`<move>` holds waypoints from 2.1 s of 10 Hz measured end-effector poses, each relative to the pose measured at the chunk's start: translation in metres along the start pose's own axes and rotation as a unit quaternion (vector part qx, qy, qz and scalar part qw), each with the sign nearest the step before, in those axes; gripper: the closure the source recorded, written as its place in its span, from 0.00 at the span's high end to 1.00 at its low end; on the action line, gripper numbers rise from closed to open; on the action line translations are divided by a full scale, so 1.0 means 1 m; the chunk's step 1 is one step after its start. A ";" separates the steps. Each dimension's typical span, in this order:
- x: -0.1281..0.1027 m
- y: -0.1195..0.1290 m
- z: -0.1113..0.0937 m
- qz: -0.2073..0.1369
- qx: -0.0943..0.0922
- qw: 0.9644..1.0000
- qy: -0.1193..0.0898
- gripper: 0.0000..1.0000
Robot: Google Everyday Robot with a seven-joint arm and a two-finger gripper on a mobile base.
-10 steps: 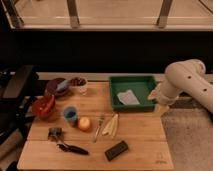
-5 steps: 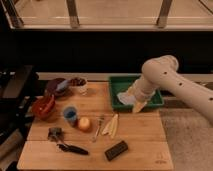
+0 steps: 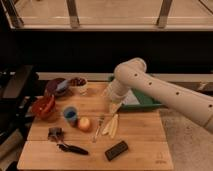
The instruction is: Place fork in table surface
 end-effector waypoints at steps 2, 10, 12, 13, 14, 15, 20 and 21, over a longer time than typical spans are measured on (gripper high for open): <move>-0.009 -0.009 0.036 -0.023 -0.017 0.999 -0.021 0.65; 0.020 -0.013 0.087 -0.014 -0.070 0.997 -0.034 0.65; 0.020 -0.011 0.088 -0.014 -0.073 0.997 -0.035 0.65; 0.019 -0.012 0.088 -0.014 -0.072 0.997 -0.035 0.65; 0.020 -0.012 0.088 -0.014 -0.073 0.997 -0.035 0.65; 0.019 -0.012 0.087 -0.017 -0.073 0.996 -0.037 0.65; 0.002 0.004 0.110 -0.048 -0.113 0.991 -0.061 0.65; 0.000 0.005 0.116 -0.052 -0.119 0.990 -0.064 0.65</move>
